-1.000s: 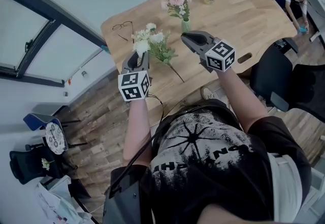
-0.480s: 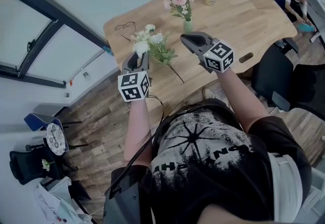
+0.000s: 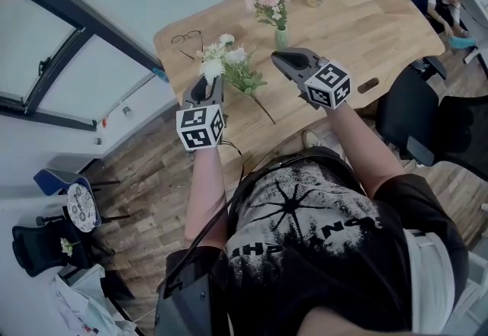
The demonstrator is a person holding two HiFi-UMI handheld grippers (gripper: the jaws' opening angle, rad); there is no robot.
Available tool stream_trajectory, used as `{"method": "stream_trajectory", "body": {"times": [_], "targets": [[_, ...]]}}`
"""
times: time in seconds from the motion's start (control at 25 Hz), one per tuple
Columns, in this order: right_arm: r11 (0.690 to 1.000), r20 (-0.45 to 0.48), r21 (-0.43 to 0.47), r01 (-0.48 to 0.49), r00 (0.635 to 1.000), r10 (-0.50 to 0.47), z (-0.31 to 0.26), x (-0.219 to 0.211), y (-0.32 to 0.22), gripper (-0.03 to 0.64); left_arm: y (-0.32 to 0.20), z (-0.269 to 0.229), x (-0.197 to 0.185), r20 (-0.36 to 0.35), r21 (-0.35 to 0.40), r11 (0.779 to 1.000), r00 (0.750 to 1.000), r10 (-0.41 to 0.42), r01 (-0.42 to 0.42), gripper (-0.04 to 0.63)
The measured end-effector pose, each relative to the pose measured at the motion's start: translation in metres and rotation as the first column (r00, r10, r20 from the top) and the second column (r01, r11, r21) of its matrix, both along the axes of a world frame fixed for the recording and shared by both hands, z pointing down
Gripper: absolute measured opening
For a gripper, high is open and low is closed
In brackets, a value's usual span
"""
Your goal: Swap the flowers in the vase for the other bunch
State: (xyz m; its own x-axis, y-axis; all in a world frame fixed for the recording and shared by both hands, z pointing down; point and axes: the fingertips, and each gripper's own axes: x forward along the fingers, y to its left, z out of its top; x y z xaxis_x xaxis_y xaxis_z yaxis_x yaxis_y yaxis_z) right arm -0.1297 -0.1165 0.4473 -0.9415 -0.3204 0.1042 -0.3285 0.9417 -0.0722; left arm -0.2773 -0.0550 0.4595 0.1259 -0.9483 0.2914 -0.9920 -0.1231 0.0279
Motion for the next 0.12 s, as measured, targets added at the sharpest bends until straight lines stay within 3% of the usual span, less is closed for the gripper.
{"method": "stream_trajectory", "body": {"times": [0.12], "targets": [[1.000,-0.007,0.002,0.002,1.000,-0.002,0.0000,-0.0013,-0.0007,0.025,-0.0007,0.0000,-0.0013,0.002,-0.003,1.000,1.000,-0.001,0.001,0.110]]}}
